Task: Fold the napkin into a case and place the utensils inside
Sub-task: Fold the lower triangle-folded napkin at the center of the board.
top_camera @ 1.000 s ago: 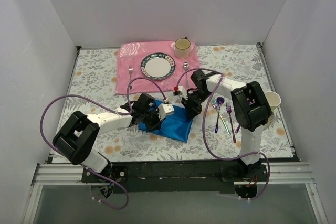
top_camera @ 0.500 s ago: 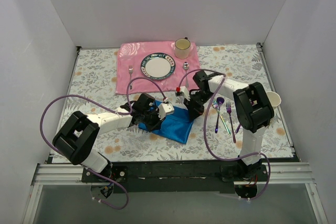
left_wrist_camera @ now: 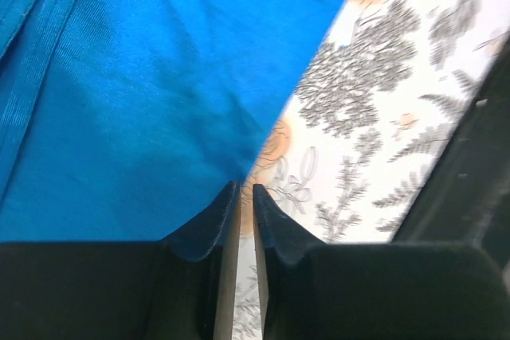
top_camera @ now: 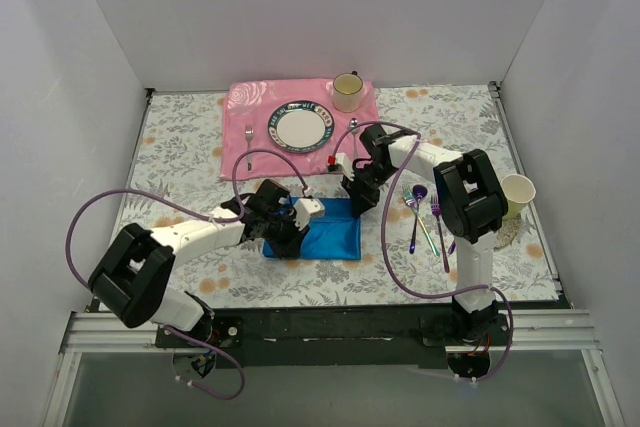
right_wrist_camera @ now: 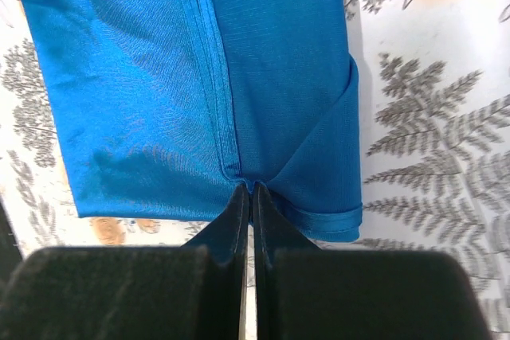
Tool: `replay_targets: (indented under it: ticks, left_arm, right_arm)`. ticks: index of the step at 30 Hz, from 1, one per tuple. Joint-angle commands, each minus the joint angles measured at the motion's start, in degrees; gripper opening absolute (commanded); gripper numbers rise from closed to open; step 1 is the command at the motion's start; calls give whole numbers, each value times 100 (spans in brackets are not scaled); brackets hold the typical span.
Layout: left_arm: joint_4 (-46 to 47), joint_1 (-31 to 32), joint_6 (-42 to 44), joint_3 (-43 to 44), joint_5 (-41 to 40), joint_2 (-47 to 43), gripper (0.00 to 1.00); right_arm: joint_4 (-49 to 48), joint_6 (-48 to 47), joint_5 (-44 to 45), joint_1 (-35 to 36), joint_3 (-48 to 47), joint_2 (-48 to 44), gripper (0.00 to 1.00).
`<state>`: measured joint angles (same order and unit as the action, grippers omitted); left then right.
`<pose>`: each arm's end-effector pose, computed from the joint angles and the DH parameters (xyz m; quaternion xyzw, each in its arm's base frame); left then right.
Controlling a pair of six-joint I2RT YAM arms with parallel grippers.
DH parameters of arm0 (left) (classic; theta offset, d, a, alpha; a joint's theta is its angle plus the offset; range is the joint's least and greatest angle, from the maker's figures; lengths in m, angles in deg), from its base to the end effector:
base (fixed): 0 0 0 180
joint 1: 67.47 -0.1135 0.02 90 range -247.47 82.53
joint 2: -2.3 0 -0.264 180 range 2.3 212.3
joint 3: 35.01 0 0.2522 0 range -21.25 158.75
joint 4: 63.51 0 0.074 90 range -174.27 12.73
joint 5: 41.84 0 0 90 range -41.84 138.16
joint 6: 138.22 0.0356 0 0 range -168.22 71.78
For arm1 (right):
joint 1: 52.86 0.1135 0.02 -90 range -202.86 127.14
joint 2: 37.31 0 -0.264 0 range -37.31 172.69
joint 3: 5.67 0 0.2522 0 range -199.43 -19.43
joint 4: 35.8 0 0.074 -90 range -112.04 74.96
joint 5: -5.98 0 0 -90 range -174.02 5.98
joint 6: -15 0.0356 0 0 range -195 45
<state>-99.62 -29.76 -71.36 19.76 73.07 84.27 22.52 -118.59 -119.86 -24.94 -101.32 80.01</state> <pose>0.1927 -0.1679 0.1647 0.1699 0.9361 -0.2951 0.0881 0.3379 0.2026 0.1536 -0.5756 0.7535 0.2923 0.1240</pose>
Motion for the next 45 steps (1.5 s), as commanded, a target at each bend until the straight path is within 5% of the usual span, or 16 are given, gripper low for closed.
replay_targets:
  ticks: [1,10,28,34,41,45]
  left_arm:
    - [-173,-316,-481,519,498,-674,15]
    - [-244,-1565,168,1786,401,510,36]
    - [64,-1328,582,1665,76,1699,22]
    - [-85,-1267,582,1383,23,1682,15]
    - [-94,-1205,582,1172,-38,1611,12]
    - [-59,-1187,556,1154,-47,1611,11]
  right_arm:
    - [-342,-772,534,3,-117,169,1]
    - [-641,-1362,621,82,278,-209,1]
    - [-703,-1784,718,117,384,-367,1]
    - [-141,-1574,551,99,-151,-402,34]
    - [500,-844,174,3,-766,-508,50]
    - [791,-563,51,-137,-1012,-535,51]
